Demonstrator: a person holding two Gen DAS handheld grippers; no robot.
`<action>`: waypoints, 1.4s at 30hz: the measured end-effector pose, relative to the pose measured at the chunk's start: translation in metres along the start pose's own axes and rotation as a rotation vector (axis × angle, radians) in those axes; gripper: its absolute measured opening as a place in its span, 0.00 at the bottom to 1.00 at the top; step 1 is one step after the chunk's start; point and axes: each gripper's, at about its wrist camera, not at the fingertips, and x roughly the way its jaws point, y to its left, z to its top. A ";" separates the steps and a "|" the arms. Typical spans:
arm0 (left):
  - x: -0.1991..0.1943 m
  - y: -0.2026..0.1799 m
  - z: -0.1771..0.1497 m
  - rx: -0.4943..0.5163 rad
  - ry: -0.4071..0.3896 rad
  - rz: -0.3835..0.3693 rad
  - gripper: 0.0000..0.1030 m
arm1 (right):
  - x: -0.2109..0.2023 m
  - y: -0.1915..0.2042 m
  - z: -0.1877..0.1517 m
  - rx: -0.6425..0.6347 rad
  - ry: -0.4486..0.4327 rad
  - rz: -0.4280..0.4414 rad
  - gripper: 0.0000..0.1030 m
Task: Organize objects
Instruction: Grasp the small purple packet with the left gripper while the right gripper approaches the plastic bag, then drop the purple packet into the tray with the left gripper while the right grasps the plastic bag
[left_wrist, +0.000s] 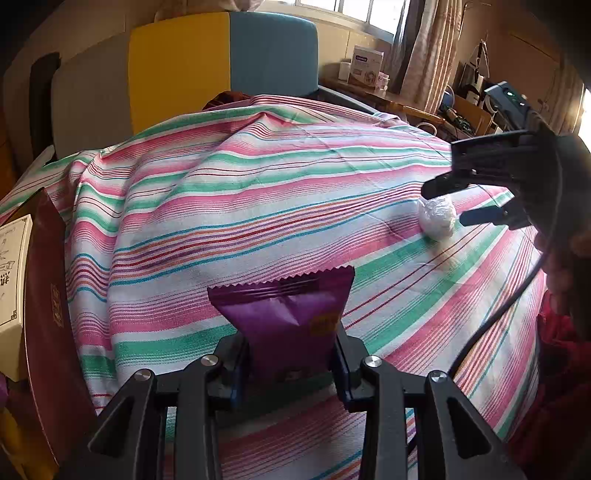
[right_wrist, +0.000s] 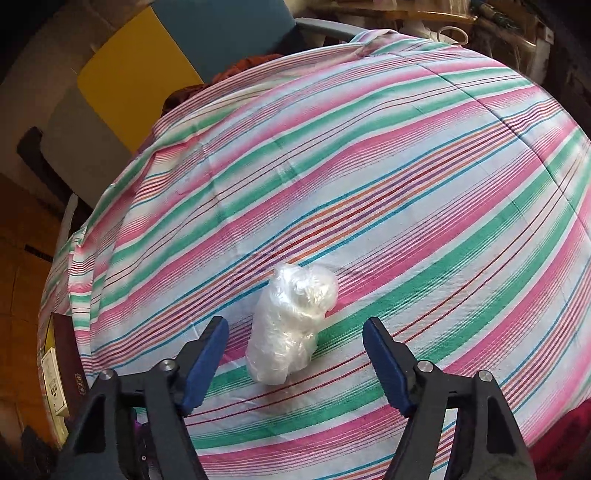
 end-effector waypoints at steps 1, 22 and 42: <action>0.000 0.001 -0.001 -0.002 -0.005 -0.003 0.36 | 0.000 0.001 0.001 -0.001 -0.004 -0.006 0.73; -0.002 0.005 -0.006 -0.025 -0.038 -0.027 0.37 | 0.027 0.035 -0.015 -0.286 0.014 -0.148 0.74; -0.033 0.003 -0.005 -0.033 -0.047 0.003 0.34 | 0.034 0.046 -0.013 -0.334 -0.018 -0.176 0.68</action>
